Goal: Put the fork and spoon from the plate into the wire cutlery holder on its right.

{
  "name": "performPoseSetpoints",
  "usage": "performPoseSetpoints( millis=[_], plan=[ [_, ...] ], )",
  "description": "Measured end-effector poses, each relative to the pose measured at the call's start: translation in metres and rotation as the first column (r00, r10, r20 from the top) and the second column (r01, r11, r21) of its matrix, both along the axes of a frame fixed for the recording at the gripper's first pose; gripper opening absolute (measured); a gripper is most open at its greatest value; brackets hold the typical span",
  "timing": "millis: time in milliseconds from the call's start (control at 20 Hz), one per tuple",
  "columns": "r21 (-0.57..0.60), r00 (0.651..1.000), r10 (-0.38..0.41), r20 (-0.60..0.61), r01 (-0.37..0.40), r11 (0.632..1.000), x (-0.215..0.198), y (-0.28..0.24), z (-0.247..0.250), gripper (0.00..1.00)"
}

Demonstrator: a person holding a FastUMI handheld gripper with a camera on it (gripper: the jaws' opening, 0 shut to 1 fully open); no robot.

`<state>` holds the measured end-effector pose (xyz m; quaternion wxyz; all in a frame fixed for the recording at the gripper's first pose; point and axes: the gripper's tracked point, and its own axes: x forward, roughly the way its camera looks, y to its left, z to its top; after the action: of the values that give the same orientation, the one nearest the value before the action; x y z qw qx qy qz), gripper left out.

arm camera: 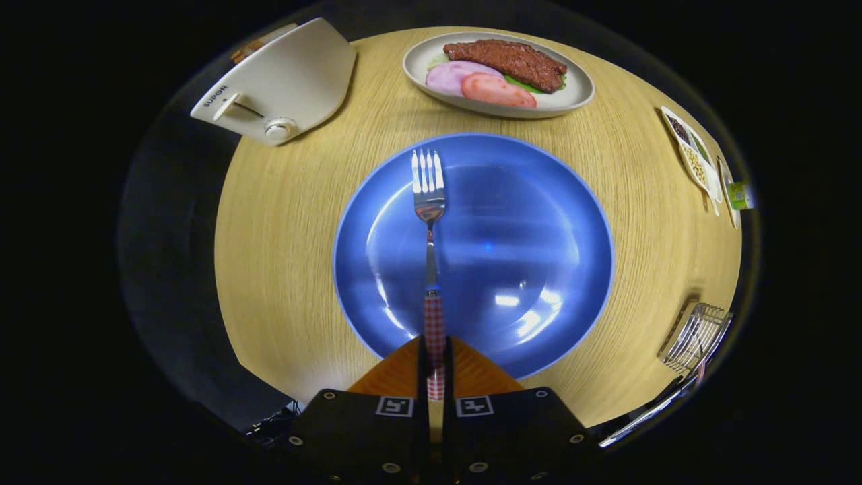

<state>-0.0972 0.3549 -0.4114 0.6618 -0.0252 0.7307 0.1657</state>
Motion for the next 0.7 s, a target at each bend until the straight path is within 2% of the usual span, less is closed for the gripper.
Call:
performPoseSetpoints(
  millis=[250, 450, 700],
  plan=[
    [0.002, 0.996, -0.027, 0.082, 0.027, 1.0, 0.01, -0.054, 0.037, 0.08],
    [0.019, 0.987, -0.123, 0.107, 0.122, 0.992, 0.007, -0.112, 0.071, 0.08],
    [-0.051, 0.968, -0.204, 0.145, 0.214, 0.976, -0.004, -0.217, 0.101, 0.08]
  ],
)
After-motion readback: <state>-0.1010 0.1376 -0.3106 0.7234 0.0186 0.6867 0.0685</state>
